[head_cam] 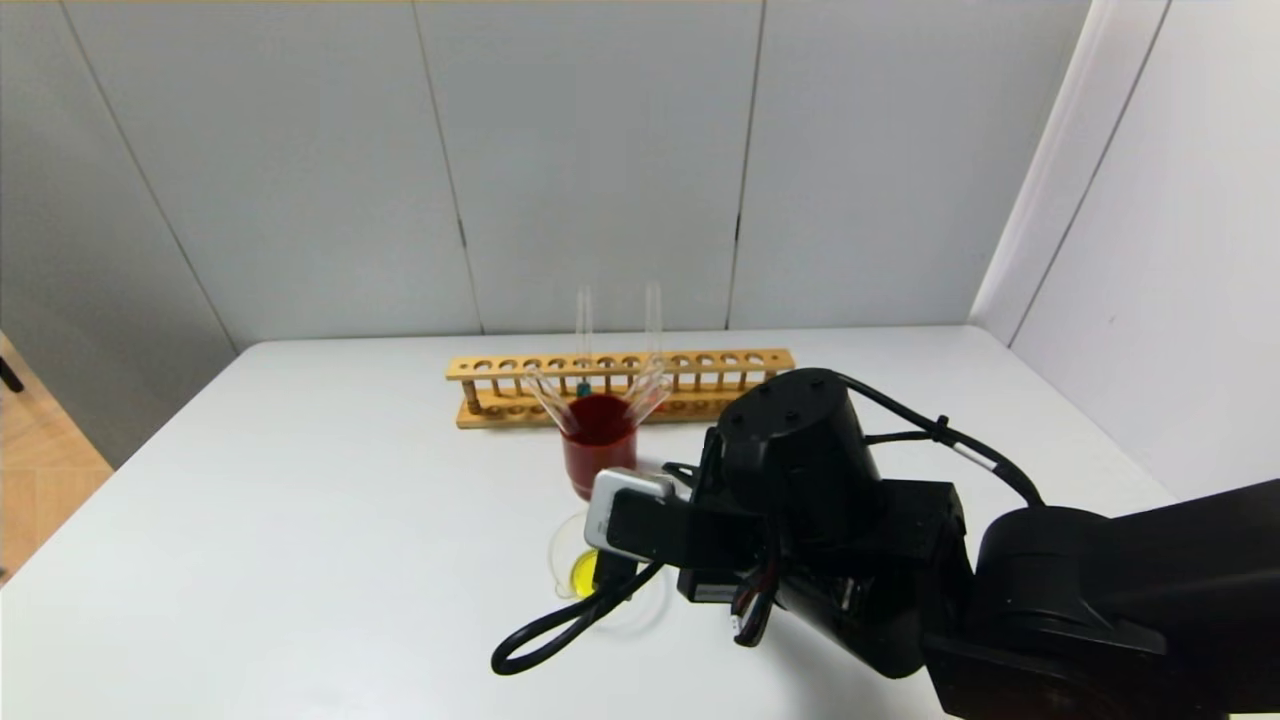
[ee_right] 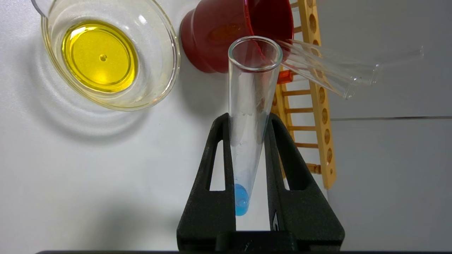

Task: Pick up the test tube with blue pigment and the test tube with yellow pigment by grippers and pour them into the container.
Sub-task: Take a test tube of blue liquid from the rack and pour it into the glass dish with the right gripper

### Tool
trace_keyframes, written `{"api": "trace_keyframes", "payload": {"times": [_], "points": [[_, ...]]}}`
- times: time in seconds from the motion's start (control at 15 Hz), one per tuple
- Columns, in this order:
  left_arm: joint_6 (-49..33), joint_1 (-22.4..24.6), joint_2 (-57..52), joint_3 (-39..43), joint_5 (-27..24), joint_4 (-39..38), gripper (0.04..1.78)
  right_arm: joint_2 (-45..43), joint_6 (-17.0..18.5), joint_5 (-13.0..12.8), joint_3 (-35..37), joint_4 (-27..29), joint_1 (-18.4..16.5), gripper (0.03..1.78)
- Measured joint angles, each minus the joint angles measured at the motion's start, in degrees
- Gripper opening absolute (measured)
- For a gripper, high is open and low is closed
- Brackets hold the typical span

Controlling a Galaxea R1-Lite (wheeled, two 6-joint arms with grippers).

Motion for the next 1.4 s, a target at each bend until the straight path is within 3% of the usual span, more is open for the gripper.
{"api": "trace_keyframes", "payload": {"times": [1.0,1.2,1.4], "points": [[0.0,-0.02,0.0,0.0,0.02,0.02,1.71,4.3,-10.98,-0.52,-3.58,1.11,-0.48,0.27],[-0.02,-0.05,0.0,0.0,0.02,0.0,1.71,4.47,-11.86,-0.56,-4.92,3.78,-0.65,0.27],[-0.02,-0.02,0.0,0.0,0.02,0.0,1.71,5.0,-14.92,-1.06,-6.19,5.46,-0.65,0.27]]}}
